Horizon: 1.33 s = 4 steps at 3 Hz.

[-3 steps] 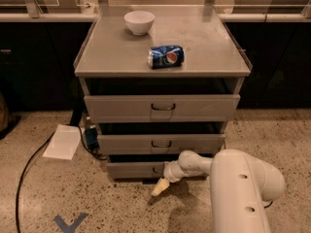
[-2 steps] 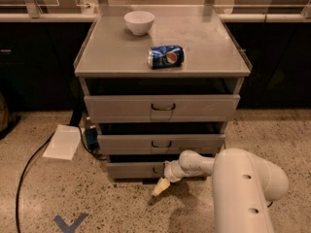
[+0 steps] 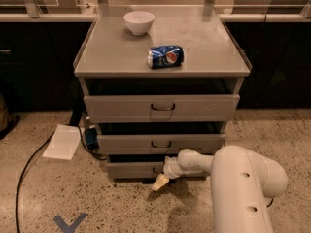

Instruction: Open bottom drawer

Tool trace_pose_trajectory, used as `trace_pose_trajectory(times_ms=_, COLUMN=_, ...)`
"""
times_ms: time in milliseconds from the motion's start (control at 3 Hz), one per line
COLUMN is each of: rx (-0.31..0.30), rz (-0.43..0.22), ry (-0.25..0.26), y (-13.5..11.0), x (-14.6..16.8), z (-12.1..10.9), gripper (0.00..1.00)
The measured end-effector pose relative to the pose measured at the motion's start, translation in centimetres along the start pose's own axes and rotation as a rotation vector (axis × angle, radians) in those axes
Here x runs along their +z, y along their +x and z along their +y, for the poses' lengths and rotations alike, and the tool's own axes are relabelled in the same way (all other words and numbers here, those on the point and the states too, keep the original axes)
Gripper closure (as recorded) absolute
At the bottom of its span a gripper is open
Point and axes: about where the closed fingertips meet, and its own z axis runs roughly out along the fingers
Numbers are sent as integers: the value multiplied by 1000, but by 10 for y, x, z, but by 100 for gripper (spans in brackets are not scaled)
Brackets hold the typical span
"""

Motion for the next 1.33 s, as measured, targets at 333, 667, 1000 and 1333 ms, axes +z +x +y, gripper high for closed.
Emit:
trace_pose_trajectory(times_ms=333, rx=12, rz=22, ry=-6, y=9, x=18, z=-5, gripper=0)
trace_pose_trajectory(times_ms=667, rx=53, rz=58, ry=-38, y=28, x=41, z=-8, gripper=0)
trace_pose_trajectory(times_ms=1000, rx=53, rz=58, ry=-38, y=27, x=39, z=-8, gripper=0)
trace_pose_trajectory(times_ms=1333, rx=69, rz=59, ry=-77, y=31, x=23, z=14, gripper=0)
